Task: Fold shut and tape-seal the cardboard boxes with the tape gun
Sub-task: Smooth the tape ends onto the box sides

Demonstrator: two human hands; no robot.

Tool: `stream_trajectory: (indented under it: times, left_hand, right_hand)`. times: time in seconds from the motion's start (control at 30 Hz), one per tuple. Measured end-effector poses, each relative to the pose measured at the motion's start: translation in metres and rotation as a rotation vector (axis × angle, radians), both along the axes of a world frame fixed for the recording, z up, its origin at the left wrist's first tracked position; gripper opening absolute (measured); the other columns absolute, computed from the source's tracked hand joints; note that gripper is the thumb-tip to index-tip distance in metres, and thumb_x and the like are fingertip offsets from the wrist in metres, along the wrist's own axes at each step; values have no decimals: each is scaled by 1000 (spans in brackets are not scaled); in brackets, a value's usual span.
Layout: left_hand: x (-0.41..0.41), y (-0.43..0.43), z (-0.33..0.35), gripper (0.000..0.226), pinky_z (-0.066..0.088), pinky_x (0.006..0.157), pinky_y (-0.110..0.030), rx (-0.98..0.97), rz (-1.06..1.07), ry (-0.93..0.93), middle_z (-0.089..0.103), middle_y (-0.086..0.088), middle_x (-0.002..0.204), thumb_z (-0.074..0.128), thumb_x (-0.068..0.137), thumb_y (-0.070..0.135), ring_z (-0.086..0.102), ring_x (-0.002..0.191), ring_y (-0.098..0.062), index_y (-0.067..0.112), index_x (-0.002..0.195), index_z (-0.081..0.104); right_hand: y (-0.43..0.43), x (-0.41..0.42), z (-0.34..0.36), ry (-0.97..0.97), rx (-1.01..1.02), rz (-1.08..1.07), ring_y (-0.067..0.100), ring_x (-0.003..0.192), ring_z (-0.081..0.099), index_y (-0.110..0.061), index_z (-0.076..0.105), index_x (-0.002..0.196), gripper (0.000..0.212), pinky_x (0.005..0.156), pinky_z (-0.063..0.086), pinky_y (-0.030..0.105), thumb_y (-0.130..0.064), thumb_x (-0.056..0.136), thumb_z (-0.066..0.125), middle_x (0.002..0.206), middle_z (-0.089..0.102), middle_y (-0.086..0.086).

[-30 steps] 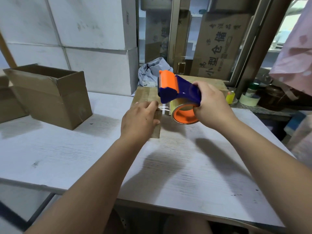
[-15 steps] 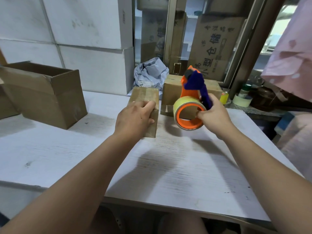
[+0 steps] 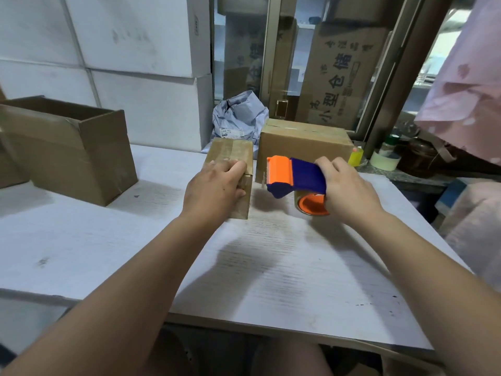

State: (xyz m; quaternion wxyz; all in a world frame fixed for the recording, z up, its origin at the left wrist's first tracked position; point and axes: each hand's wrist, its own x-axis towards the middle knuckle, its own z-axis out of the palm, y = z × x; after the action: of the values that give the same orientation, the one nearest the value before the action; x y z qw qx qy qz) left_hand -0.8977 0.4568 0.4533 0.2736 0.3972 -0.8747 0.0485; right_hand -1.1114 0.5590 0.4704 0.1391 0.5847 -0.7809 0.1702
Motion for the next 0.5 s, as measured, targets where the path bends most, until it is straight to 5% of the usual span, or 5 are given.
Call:
stream_trajectory:
  times: [0.13, 0.3, 0.5]
  left_hand:
    - [1, -1, 0, 23, 29, 65, -29, 9, -12, 10, 53, 6, 123, 59, 91, 27, 45, 107, -22, 18, 108, 47]
    - [2, -3, -1, 23, 28, 67, -28, 6, -39, 36, 54, 5, 121, 60, 90, 26, 46, 105, -22, 16, 107, 48]
    - [1, -6, 1, 23, 31, 67, -29, 10, -45, 46, 55, 3, 120, 60, 90, 25, 46, 102, -21, 18, 109, 48]
  right_hand:
    - [1, -6, 10, -238, -7, 66, 25, 88, 50, -27, 42, 113, 49, 65, 44, 33, 6, 79, 53, 101, 49, 4]
    - [7, -7, 8, -495, -72, 78, 26, 85, 50, -26, 45, 106, 48, 58, 37, 28, 13, 78, 49, 98, 56, 6]
    - [6, 8, 7, 22, 118, -23, 21, 90, 37, -29, 34, 131, 48, 67, 36, 33, -8, 89, 47, 101, 38, 3]
